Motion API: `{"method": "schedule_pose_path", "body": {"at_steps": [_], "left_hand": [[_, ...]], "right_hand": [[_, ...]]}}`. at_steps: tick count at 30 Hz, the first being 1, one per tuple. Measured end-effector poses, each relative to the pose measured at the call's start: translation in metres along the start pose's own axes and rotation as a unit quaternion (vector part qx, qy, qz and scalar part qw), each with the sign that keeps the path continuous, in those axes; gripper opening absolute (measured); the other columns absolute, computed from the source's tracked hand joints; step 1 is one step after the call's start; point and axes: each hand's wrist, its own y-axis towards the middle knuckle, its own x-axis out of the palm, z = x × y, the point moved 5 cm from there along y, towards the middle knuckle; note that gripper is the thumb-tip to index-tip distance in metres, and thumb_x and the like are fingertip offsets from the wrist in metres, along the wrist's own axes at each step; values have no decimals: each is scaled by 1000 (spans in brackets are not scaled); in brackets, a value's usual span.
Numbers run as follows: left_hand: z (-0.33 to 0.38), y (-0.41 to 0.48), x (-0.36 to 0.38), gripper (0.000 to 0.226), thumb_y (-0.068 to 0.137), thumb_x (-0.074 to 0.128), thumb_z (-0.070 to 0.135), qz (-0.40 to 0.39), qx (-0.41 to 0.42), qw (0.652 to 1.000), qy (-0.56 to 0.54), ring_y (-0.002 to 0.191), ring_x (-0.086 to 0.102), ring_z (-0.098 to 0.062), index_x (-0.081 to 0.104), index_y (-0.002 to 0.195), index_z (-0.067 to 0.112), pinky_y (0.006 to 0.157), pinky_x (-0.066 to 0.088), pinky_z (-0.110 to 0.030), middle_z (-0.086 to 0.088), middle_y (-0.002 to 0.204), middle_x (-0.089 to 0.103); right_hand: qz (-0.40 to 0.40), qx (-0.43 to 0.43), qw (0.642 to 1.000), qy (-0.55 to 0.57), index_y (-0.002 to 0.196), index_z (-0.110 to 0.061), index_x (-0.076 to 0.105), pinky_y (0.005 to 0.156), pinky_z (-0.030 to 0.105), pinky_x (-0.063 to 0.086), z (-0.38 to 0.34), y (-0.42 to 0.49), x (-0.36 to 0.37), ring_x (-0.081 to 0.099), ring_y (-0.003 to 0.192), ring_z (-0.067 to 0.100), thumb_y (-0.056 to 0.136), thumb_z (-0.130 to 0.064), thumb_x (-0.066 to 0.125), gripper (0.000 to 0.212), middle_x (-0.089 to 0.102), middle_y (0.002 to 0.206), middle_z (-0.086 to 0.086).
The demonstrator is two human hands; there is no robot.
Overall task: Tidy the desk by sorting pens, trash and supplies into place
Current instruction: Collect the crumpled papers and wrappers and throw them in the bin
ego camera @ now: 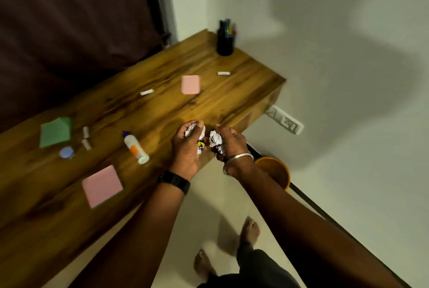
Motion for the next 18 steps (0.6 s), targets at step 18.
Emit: {"method": "schedule_pose_path", "body": {"at_steps": [18], "left_hand": [[-228, 79, 190, 6, 96, 72, 12, -91, -276, 957, 21, 88, 72, -36, 67, 93, 9, 67, 63, -40, -21, 105, 68]], "right_hand": [[155, 123, 941, 276, 65, -19, 54, 32, 14, 24, -11, 139, -270, 41, 46, 12, 80, -33, 62, 22, 53, 61, -1]]}}
